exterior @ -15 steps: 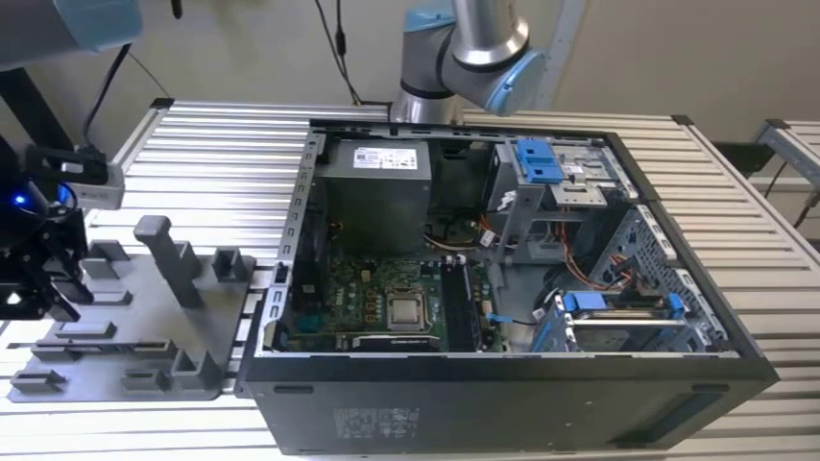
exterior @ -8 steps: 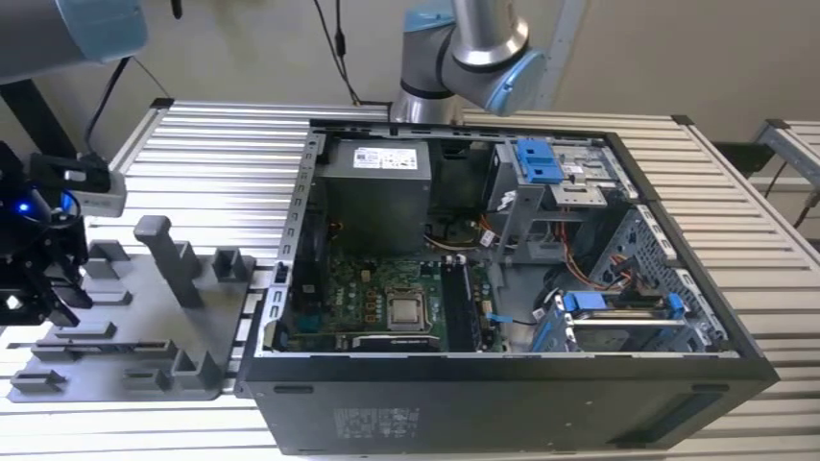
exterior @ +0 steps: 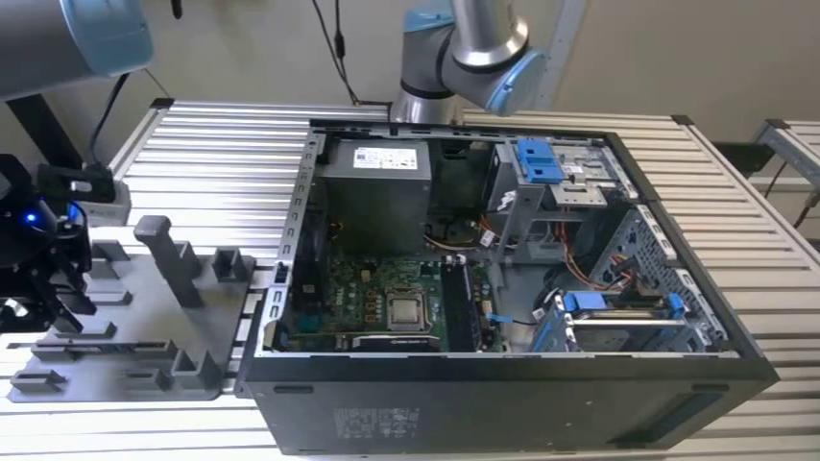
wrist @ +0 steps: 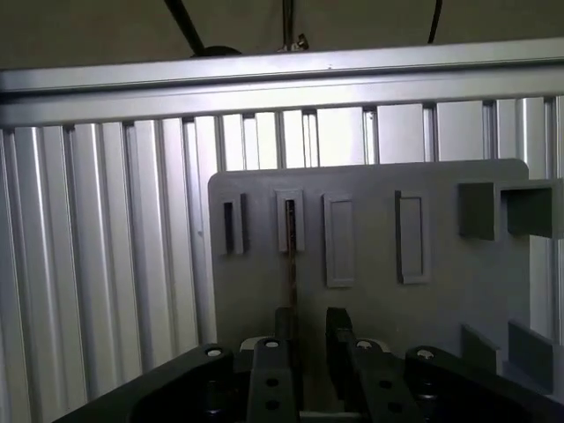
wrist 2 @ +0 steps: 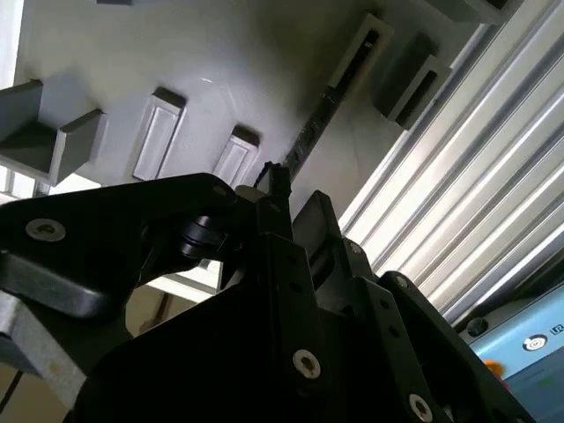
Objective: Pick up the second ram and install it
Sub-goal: 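Pick up the second ram and move it above second insertion slot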
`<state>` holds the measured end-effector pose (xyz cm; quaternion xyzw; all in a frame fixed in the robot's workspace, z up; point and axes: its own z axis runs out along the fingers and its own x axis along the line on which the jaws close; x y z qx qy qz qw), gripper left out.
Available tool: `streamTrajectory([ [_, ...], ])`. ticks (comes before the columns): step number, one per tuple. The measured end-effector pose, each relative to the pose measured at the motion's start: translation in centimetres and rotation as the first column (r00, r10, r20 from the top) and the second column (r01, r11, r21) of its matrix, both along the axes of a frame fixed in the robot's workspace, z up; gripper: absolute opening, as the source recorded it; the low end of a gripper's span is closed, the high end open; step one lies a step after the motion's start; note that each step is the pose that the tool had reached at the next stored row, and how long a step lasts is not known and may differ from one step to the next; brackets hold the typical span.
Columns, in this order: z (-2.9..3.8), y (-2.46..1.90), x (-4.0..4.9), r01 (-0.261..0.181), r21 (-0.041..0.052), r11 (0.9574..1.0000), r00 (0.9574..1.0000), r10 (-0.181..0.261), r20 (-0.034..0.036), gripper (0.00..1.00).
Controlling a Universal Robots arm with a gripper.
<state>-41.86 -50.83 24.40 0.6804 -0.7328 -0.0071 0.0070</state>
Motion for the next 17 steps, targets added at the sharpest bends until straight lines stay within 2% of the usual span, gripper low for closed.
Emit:
streamTrajectory([
  [3, -0.41, -0.05, -0.04, -0.004, -0.0001, 1.0000, 1.0000, 0.004, 0.0017, 0.30],
  [9, -1.06, -0.10, -0.25, -0.032, -0.0001, 0.9995, 0.9994, 0.032, 0.0170, 0.30],
  [17, -1.78, -0.15, -0.52, -0.052, -0.0002, 0.9986, 0.9985, 0.052, 0.0181, 0.30],
])
